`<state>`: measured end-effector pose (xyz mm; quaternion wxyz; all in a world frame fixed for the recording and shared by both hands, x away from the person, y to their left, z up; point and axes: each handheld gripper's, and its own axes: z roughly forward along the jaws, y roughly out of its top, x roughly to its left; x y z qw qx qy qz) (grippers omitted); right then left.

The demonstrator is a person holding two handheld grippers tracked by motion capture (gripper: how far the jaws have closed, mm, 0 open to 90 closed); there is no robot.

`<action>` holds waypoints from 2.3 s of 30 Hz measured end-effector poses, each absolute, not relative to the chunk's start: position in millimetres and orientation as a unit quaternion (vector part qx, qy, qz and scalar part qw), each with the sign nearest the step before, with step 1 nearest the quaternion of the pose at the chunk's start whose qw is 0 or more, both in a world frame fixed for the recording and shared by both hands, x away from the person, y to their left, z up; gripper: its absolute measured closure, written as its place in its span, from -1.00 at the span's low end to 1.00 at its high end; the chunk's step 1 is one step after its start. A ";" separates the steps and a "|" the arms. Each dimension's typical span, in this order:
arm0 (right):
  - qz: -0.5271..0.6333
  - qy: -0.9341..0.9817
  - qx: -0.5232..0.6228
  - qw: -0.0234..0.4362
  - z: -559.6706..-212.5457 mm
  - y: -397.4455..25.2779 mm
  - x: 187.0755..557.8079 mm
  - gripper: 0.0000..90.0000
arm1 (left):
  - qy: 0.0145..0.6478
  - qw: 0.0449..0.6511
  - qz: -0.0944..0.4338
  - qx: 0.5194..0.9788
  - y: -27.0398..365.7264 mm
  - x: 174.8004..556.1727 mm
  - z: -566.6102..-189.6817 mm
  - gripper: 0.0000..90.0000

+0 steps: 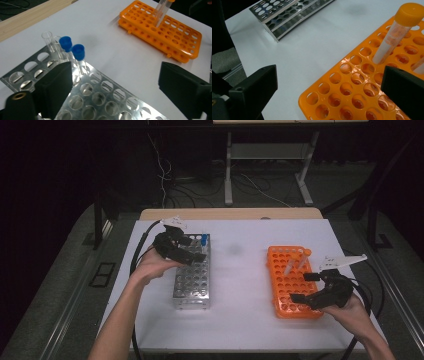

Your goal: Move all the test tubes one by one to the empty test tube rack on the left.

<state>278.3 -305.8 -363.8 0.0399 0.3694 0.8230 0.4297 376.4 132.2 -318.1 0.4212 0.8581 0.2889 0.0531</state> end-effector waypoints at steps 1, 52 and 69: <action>0.429 0.823 0.370 0.039 -363.4 -305.9 278.9 -0.99 | 0.291 0.421 0.057 0.857 132.0 372.6 -317.8 -0.86; 0.355 0.830 0.414 0.120 -390.9 -293.5 346.3 0.33 | 0.229 0.433 0.058 0.870 119.9 260.3 -349.4 -1.00; 0.377 0.824 0.396 0.149 -370.0 -291.1 338.3 0.65 | 0.228 0.426 0.050 0.874 118.4 259.1 -357.3 -1.00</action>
